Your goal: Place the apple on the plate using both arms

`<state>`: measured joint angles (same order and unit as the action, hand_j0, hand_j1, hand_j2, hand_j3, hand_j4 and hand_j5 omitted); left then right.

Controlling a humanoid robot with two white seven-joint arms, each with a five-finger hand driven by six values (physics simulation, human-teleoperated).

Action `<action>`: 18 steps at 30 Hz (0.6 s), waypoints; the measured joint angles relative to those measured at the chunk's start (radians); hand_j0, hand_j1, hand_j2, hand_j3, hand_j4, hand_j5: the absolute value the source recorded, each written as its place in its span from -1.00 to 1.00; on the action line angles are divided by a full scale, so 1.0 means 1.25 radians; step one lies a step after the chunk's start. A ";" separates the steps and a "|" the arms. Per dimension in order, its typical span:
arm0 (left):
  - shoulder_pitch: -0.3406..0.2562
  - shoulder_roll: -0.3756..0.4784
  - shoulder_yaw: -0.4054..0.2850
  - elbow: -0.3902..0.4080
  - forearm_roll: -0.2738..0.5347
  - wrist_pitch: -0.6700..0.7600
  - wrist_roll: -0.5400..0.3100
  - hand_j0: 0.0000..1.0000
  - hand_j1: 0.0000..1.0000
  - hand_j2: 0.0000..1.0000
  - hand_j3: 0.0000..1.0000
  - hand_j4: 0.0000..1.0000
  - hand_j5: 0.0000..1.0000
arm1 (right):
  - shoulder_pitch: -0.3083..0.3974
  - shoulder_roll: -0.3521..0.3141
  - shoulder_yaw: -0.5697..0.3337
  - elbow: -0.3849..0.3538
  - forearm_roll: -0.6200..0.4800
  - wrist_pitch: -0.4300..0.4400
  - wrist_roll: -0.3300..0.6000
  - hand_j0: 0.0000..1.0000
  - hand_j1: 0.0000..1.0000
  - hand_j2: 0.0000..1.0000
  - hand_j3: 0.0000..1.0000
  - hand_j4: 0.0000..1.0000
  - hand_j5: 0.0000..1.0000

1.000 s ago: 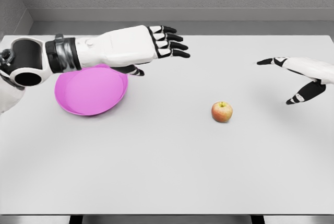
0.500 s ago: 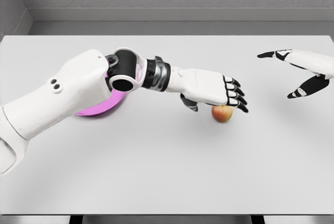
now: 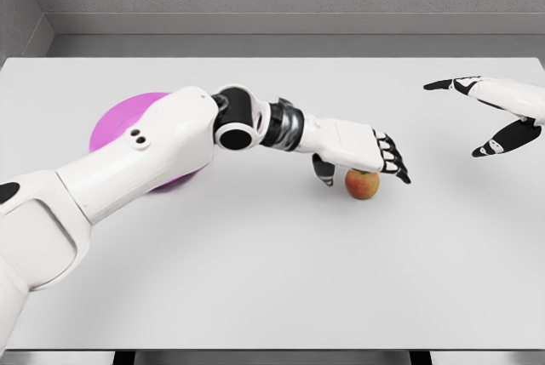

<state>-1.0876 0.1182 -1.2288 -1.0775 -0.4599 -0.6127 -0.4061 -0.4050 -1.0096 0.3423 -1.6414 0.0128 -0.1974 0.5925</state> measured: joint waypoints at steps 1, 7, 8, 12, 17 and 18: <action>0.000 -0.001 -0.003 0.001 0.000 0.000 0.000 1.00 1.00 1.00 1.00 1.00 1.00 | 0.000 0.000 0.000 0.000 0.000 0.000 0.000 1.00 1.00 1.00 1.00 1.00 1.00; -0.016 -0.004 -0.021 0.002 0.002 0.000 -0.041 0.77 0.77 0.77 0.77 0.77 0.77 | -0.002 -0.001 0.000 0.000 0.000 -0.001 0.000 1.00 1.00 1.00 1.00 1.00 1.00; -0.016 -0.005 -0.022 0.002 0.001 0.000 -0.049 0.77 0.77 0.77 0.77 0.77 0.77 | -0.002 -0.002 0.000 0.000 0.000 -0.001 0.000 1.00 1.00 1.00 1.00 1.00 1.00; -0.017 -0.013 -0.025 0.004 0.000 0.000 -0.075 0.77 0.77 0.77 0.77 0.77 0.77 | -0.001 -0.002 -0.004 0.000 0.000 -0.001 0.000 1.00 1.00 1.00 1.00 1.00 1.00; -0.017 -0.020 -0.026 0.006 0.000 0.000 -0.086 0.57 0.57 0.57 0.57 0.57 0.57 | -0.001 -0.002 -0.006 -0.001 0.000 -0.001 0.000 1.00 1.00 1.00 1.00 1.00 1.00; -0.017 -0.021 -0.026 0.007 0.000 0.000 -0.089 0.54 0.54 0.54 0.54 0.54 0.54 | -0.001 -0.002 -0.006 -0.001 0.000 -0.001 0.000 1.00 1.00 1.00 1.00 1.00 1.00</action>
<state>-1.1091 0.0924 -1.2611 -1.0693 -0.4603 -0.6130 -0.5176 -0.4065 -1.0123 0.3349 -1.6424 0.0128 -0.1989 0.5925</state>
